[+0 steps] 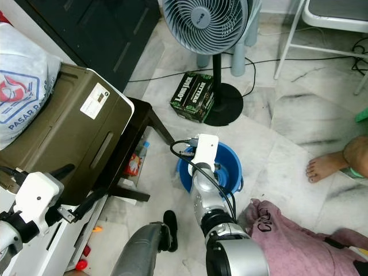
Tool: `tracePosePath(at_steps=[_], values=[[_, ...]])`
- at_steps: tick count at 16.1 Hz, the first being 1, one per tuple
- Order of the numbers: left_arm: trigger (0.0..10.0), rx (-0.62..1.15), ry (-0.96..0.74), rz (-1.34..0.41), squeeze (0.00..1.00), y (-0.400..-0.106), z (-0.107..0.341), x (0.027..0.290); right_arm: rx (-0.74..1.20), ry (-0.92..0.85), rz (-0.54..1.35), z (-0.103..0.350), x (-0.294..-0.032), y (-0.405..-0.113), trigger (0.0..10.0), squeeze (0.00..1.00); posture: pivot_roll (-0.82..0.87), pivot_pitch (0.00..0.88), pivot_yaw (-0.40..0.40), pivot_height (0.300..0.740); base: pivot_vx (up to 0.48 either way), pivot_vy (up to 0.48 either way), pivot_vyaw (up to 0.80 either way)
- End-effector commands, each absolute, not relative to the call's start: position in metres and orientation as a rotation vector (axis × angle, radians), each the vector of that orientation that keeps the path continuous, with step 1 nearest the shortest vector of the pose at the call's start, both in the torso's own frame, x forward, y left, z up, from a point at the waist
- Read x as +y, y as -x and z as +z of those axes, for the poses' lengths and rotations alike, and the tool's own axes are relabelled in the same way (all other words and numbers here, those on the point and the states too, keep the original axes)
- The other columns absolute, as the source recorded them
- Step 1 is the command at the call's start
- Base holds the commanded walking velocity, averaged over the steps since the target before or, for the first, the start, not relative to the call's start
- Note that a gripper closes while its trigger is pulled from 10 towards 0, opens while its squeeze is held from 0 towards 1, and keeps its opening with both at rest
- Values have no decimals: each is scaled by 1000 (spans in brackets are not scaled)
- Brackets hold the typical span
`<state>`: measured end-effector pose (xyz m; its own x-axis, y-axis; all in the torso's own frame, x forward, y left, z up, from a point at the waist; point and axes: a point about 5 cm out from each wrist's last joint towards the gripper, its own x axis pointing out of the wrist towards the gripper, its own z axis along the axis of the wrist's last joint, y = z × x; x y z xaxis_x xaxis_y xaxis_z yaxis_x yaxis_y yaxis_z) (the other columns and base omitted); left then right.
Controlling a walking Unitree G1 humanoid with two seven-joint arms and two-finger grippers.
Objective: Clean up the room
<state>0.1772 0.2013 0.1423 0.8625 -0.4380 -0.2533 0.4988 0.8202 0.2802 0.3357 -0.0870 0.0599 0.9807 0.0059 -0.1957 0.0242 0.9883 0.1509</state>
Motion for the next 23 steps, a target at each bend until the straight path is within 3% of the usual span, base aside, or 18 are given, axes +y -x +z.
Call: tracePosePath(at_steps=[1,2,3,4,15,19,23], values=[[10000,208,-361,-481,0,-174,142,208,239,-170,-1,51,-77,-328,10000,0,383,398,266,740,0,0,0],[10000,210,-361,-480,0,-174,143,208,240,-168,-3,50,-78,-328,10000,0,383,398,266,740,0,0,0],[10000,210,-360,-478,0,-174,143,208,234,-169,-10,49,-82,-328,10000,957,381,398,266,740,0,0,0],[10000,211,-359,-478,0,-174,143,208,234,-167,-12,49,-83,-328,10000,1000,380,398,266,740,0,0,0],[10000,194,-330,-481,0,-180,135,200,191,-161,17,47,-89,-323,10000,1000,318,377,238,740,0,0,0],[10000,139,-283,-455,0,-196,126,181,143,-100,87,32,-111,-292,10000,1000,213,330,175,740,0,0,0],[10000,83,-246,-406,0,-218,117,161,30,-41,53,57,-145,-273,10000,1000,108,271,127,740,0,0,0]])
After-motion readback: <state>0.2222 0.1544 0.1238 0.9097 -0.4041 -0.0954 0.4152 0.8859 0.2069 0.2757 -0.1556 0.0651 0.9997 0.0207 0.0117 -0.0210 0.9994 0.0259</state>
